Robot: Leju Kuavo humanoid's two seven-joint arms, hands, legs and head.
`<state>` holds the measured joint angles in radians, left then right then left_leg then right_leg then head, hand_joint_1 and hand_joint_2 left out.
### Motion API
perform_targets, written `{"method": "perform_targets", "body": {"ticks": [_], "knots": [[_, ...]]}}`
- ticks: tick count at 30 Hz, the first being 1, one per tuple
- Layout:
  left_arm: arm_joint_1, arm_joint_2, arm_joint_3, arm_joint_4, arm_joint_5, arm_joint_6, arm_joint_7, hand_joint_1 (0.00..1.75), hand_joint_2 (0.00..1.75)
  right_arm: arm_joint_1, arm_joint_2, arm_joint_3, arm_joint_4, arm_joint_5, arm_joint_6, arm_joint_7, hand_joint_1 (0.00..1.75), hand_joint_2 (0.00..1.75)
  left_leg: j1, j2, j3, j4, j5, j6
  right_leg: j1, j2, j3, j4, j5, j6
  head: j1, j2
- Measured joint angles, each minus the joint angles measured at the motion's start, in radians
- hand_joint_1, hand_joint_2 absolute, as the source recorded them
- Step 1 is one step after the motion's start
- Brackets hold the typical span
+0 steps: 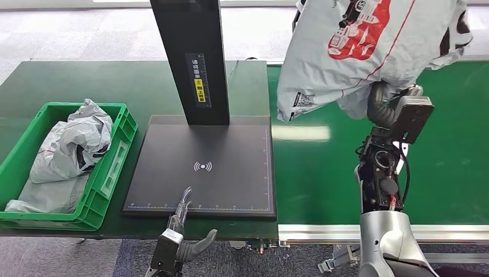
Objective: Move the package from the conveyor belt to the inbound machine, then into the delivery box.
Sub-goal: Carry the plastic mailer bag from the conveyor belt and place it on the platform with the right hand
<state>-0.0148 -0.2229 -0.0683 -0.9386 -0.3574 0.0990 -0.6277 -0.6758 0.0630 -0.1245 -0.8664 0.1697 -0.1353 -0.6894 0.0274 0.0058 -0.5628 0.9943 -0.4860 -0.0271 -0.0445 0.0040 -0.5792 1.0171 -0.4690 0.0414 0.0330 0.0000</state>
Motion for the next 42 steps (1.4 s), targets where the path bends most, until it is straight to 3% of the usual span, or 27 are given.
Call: {"method": "perform_targets", "body": {"ticks": [7,11,16,29,35,36,39,40,42], "knots": [[-0.009,-0.002,0.001,0.0,-0.004,-0.015,0.003,0.0,1.75,0.008,0.052,0.196,0.213,0.121,0.15,0.051,1.75,1.75,0.0,0.0,0.0,0.0,0.0,0.0,0.0,0.0,0.0,0.0,0.0,0.0,0.0,0.0],[-0.009,-0.002,0.005,0.0,-0.005,-0.015,0.004,0.0,1.75,-0.002,0.075,0.277,0.31,0.173,0.231,0.121,1.75,1.75,0.0,0.0,-0.001,0.0,0.0,0.0,0.0,0.0,-0.001,0.0,0.0,0.0,0.0,0.0],[-0.005,-0.003,0.01,-0.008,-0.007,-0.016,0.014,0.0,1.75,-0.007,0.113,0.366,0.397,0.221,0.24,0.204,1.75,1.75,0.0,0.0,-0.002,0.0,0.0,0.0,0.0,-0.001,-0.002,0.0,0.0,0.0,0.0,0.0],[0.001,-0.003,0.012,-0.019,-0.008,-0.017,0.021,0.0,1.75,-0.025,0.13,0.421,0.471,0.223,0.243,0.223,1.75,1.75,0.0,0.0,-0.001,0.0,0.0,0.0,0.0,0.0,-0.002,0.0,0.0,0.0,0.0,0.0],[0.001,-0.003,0.013,-0.02,-0.01,-0.019,0.025,0.0,1.75,-0.028,0.137,0.452,0.486,0.256,0.298,0.287,1.75,1.75,0.0,0.0,-0.001,0.0,0.0,0.0,0.0,0.0,-0.002,0.0,0.0,0.0,0.0,0.0],[0.001,-0.003,0.013,-0.021,-0.01,-0.018,0.027,0.0,1.75,-0.028,0.14,0.458,0.489,0.26,0.296,0.295,1.53,1.75,0.0,0.0,-0.001,0.0,0.0,0.0,0.0,0.0,-0.002,0.0,0.0,0.0,0.0,0.0],[0.008,-0.003,0.013,-0.033,-0.014,-0.005,0.035,0.0,1.75,-0.028,0.145,0.47,0.494,0.261,0.284,0.308,0.22,1.75,0.0,0.0,-0.001,0.0,0.0,0.0,0.0,0.0,-0.002,0.0,0.0,0.0,0.0,0.0],[0.013,-0.003,0.013,-0.038,-0.016,0.005,0.037,0.0,1.75,-0.028,0.145,0.472,0.496,0.259,0.28,0.309,0.0,1.75,0.0,0.0,-0.001,0.0,0.0,0.0,0.0,0.0,-0.002,0.0,0.0,0.0,0.0,0.0],[0.026,-0.005,0.015,-0.06,-0.021,0.058,0.029,0.0,1.75,-0.025,0.145,0.473,0.497,0.243,0.252,0.292,0.0,1.75,0.0,0.0,-0.001,0.0,0.0,0.0,0.0,0.0,-0.002,0.0,0.0,0.0,0.0,0.0]]}}
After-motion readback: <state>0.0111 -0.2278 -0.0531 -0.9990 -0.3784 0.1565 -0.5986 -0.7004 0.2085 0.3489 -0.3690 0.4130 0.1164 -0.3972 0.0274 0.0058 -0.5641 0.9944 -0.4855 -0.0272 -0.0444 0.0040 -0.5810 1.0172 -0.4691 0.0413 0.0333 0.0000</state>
